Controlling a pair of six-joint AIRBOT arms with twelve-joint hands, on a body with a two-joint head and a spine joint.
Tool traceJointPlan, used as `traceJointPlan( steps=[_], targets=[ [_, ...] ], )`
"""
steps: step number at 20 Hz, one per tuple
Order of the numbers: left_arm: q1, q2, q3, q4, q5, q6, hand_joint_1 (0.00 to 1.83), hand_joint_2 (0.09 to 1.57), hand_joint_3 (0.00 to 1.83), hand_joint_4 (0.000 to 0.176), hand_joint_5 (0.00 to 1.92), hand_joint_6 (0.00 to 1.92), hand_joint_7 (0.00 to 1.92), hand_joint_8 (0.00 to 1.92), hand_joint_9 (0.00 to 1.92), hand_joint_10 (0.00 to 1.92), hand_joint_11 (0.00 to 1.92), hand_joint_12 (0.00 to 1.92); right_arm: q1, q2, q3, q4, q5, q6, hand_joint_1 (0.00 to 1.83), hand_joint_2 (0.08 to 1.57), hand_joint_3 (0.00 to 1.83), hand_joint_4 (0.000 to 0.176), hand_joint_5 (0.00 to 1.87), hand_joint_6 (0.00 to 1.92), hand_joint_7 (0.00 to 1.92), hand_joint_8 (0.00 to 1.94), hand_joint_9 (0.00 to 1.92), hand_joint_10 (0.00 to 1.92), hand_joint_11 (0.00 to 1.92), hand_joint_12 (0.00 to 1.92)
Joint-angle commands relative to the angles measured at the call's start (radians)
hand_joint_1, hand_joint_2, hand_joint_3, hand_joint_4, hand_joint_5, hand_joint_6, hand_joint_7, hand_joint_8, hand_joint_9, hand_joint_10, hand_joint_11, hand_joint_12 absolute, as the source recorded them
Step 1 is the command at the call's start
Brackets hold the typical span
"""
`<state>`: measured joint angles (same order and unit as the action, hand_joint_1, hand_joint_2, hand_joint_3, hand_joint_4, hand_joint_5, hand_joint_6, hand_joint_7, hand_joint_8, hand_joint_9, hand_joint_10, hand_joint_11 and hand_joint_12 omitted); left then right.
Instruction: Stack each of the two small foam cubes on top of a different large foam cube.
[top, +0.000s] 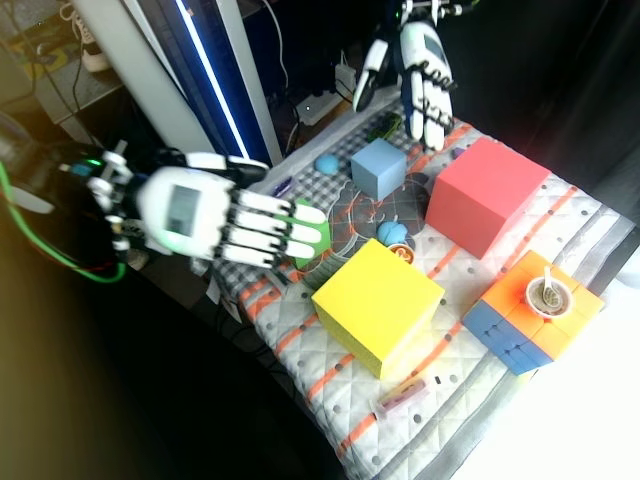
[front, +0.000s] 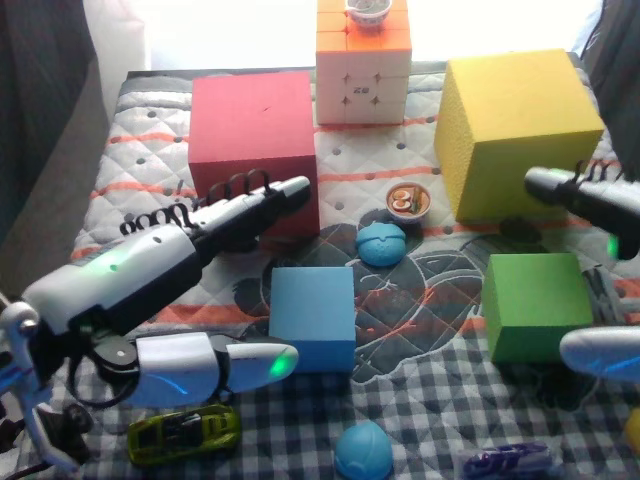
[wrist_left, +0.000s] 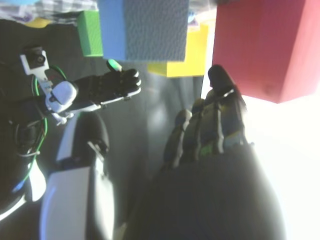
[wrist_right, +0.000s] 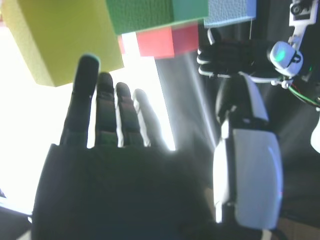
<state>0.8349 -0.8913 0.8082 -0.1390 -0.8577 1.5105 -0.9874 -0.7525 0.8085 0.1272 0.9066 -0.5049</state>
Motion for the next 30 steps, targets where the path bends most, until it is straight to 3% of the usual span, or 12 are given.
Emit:
traceJointPlan(
  steps=[1, 3, 10, 13, 18, 21, 23, 24, 25, 26, 28, 30],
  targets=[
    [-0.015, -0.007, 0.005, 0.010, -0.082, -0.006, 0.75, 1.07, 0.00, 0.086, 0.00, 0.00, 0.00, 0.00, 0.00, 0.00, 0.00, 0.51, 0.020, -0.001, 0.008, 0.003, 0.089, 0.004, 0.55, 1.03, 0.00, 0.000, 0.00, 0.00, 0.00, 0.00, 0.00, 0.19, 0.00, 1.54],
    [-0.017, -0.011, 0.011, -0.001, -0.077, -0.006, 0.78, 1.05, 0.00, 0.104, 0.00, 0.00, 0.00, 0.00, 0.00, 0.00, 0.00, 0.05, 0.032, -0.007, 0.016, 0.003, 0.075, 0.004, 0.59, 1.02, 0.00, 0.000, 0.00, 0.00, 0.00, 0.00, 0.00, 0.26, 0.00, 1.44],
    [-0.041, -0.030, 0.027, -0.003, -0.050, -0.005, 0.81, 1.02, 0.00, 0.085, 0.00, 0.00, 0.00, 0.00, 0.00, 0.00, 0.04, 0.02, 0.066, -0.021, 0.024, -0.015, 0.051, 0.004, 0.60, 1.00, 0.00, 0.000, 0.00, 0.00, 0.00, 0.00, 0.00, 0.32, 0.00, 1.39],
    [-0.061, -0.070, 0.054, -0.007, -0.001, -0.004, 0.80, 1.03, 0.00, 0.037, 0.00, 0.00, 0.00, 0.00, 0.00, 0.00, 0.00, 1.03, 0.095, -0.050, 0.046, -0.029, -0.013, 0.004, 0.57, 0.99, 0.00, 0.000, 0.00, 0.00, 0.00, 0.00, 0.00, 0.40, 0.00, 1.40],
    [-0.085, -0.111, 0.072, -0.028, 0.077, 0.067, 0.97, 0.98, 0.00, 0.021, 0.09, 0.02, 0.12, 0.02, 0.13, 0.06, 0.00, 1.42, 0.127, -0.096, 0.076, -0.058, -0.108, 0.004, 0.77, 1.03, 0.01, 0.000, 0.11, 0.05, 0.21, 0.04, 0.08, 0.52, 0.00, 1.48],
    [-0.086, -0.118, 0.075, -0.028, 0.083, 0.068, 1.13, 1.06, 0.00, 0.000, 0.37, 0.06, 0.38, 0.08, 0.10, 0.89, 0.00, 1.72, 0.132, -0.107, 0.080, -0.067, -0.129, 0.004, 1.12, 1.04, 0.00, 0.000, 0.40, 0.43, 0.59, 0.18, 0.33, 0.86, 0.11, 1.65],
    [-0.086, -0.131, 0.085, -0.034, 0.092, 0.068, 1.22, 1.09, 0.00, 0.000, 0.47, 0.33, 0.42, 0.21, 0.15, 1.18, 0.08, 1.72, 0.132, -0.113, 0.085, -0.070, -0.142, 0.004, 1.27, 1.05, 0.00, 0.000, 0.46, 0.87, 0.70, 0.53, 0.47, 1.04, 0.26, 1.63],
    [-0.087, -0.137, 0.090, -0.041, 0.092, 0.068, 1.23, 1.12, 0.00, 0.000, 0.47, 0.66, 0.47, 0.34, 0.18, 1.23, 0.11, 1.72, 0.132, -0.114, 0.085, -0.070, -0.142, 0.004, 1.19, 1.19, 0.01, 0.000, 0.64, 1.27, 0.80, 1.18, 0.62, 1.38, 0.52, 1.77],
    [-0.088, -0.141, 0.094, -0.049, 0.089, 0.071, 1.11, 1.24, 0.01, 0.000, 0.63, 1.29, 0.36, 0.99, 0.24, 1.50, 0.19, 1.80, 0.133, -0.115, 0.087, -0.070, -0.142, 0.004, 1.17, 1.25, 0.02, 0.000, 0.65, 1.38, 0.78, 1.46, 0.71, 1.68, 0.68, 1.89],
    [-0.090, -0.144, 0.097, -0.056, 0.087, 0.075, 1.10, 1.31, 0.02, 0.000, 0.64, 1.51, 0.49, 1.52, 0.29, 1.64, 0.29, 1.84, 0.135, -0.115, 0.087, -0.070, -0.142, 0.004, 1.30, 1.24, 0.04, 0.000, 0.64, 1.36, 0.72, 1.49, 0.73, 1.64, 0.73, 1.91],
    [-0.096, -0.146, 0.095, -0.060, 0.072, 0.089, 1.09, 1.37, 0.01, 0.000, 0.59, 1.77, 0.48, 1.59, 0.24, 1.59, 0.26, 1.81, 0.140, -0.115, 0.090, -0.070, -0.140, 0.004, 1.34, 1.01, 0.54, 0.000, 0.62, 1.45, 0.71, 1.63, 0.74, 1.72, 0.80, 1.92],
    [-0.097, -0.129, 0.080, -0.060, 0.038, 0.106, 1.06, 1.40, 0.00, 0.000, 0.55, 1.81, 0.44, 1.68, 0.25, 1.69, 0.27, 1.88, 0.146, -0.107, 0.086, -0.070, -0.118, 0.004, 1.14, 1.12, 0.41, 0.000, 0.58, 1.55, 0.71, 1.68, 0.67, 1.91, 0.74, 1.92]
  ],
)
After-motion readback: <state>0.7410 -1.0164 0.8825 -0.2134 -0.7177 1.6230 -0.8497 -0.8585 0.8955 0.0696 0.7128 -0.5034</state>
